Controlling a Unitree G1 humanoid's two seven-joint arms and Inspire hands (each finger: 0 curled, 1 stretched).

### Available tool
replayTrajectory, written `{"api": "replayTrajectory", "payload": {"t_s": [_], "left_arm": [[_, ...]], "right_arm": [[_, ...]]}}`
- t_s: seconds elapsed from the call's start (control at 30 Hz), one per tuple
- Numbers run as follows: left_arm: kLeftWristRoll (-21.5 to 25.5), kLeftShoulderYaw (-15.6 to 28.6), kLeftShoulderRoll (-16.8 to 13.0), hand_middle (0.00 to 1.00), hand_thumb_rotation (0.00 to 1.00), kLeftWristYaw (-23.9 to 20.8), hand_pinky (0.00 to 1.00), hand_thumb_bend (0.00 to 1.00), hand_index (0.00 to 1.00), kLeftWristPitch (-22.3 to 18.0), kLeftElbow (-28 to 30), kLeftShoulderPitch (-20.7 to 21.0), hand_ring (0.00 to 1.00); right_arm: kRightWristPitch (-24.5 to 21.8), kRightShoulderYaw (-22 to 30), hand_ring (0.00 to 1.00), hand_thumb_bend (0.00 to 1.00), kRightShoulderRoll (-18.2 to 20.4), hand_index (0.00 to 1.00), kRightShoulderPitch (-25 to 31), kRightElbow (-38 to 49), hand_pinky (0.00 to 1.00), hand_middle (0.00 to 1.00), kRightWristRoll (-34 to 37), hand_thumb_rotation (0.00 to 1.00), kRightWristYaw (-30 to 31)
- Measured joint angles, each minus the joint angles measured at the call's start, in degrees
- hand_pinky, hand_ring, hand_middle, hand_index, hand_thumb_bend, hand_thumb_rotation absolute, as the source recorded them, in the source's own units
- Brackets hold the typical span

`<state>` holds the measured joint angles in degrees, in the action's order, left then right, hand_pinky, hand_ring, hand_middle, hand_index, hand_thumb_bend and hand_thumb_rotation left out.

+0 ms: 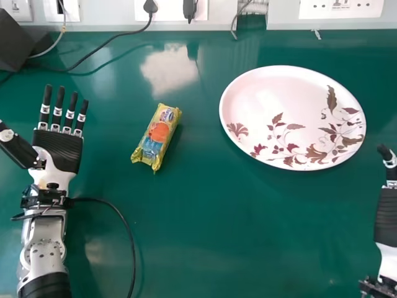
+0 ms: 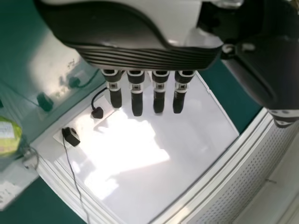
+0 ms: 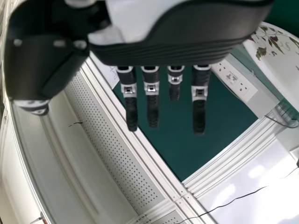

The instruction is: Pick up biscuit and place it in the plate

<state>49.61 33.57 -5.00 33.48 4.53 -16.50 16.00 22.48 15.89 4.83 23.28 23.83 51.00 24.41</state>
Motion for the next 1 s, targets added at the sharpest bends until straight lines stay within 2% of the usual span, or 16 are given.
{"api": "replayTrajectory", "payload": {"t_s": [0.17, 0.23, 0.33, 0.47, 0.77, 1.0], "left_arm": [[-5.17, -2.03, 1.06, 0.96, 0.69, -2.36, 1.00, 1.00, 0.95, -3.86, 3.92, -3.06, 0.95], [-6.86, -2.95, 1.54, 0.96, 0.69, -3.47, 0.97, 1.00, 0.95, -4.86, 5.38, -4.06, 0.95], [-8.81, -3.65, 2.35, 0.96, 0.68, -6.24, 0.98, 1.00, 0.95, -6.08, 8.29, -5.00, 0.96], [-11.70, -5.30, 2.70, 0.96, 0.68, -8.29, 0.97, 1.00, 0.95, -8.47, 11.04, -6.11, 0.97], [-15.83, -7.87, 2.76, 0.97, 0.68, -9.82, 0.99, 1.00, 0.94, -13.67, 12.35, -6.85, 0.98], [-21.57, -9.72, 2.74, 0.98, 0.68, -12.66, 0.97, 1.00, 0.94, -18.14, 14.28, -8.29, 0.98]], "right_arm": [[-0.07, 0.01, 0.81, 0.95, -0.10, 0.82, -0.18, 0.00, 0.69, 0.86, 0.17, 0.36, -0.09], [-0.08, 0.02, 0.83, 0.96, -0.12, 0.82, -0.28, -0.01, 0.69, 0.86, 0.19, 0.36, -0.08], [-0.08, 0.02, 0.84, 0.96, -0.15, 0.81, -0.43, -0.02, 0.70, 0.86, 0.07, 0.35, -0.17], [-0.07, 0.21, 0.85, 0.93, -0.18, 0.81, -0.54, -0.03, 0.72, 0.87, -0.03, 0.38, -0.23], [-0.09, 0.25, 0.88, 0.96, -0.42, 0.82, -1.34, -0.03, 0.77, 0.89, -0.30, 0.40, -0.69], [-0.16, 0.18, 0.89, 0.93, -0.47, 0.80, -1.69, -0.03, 0.80, 0.88, -0.37, 0.39, -1.01]]}}
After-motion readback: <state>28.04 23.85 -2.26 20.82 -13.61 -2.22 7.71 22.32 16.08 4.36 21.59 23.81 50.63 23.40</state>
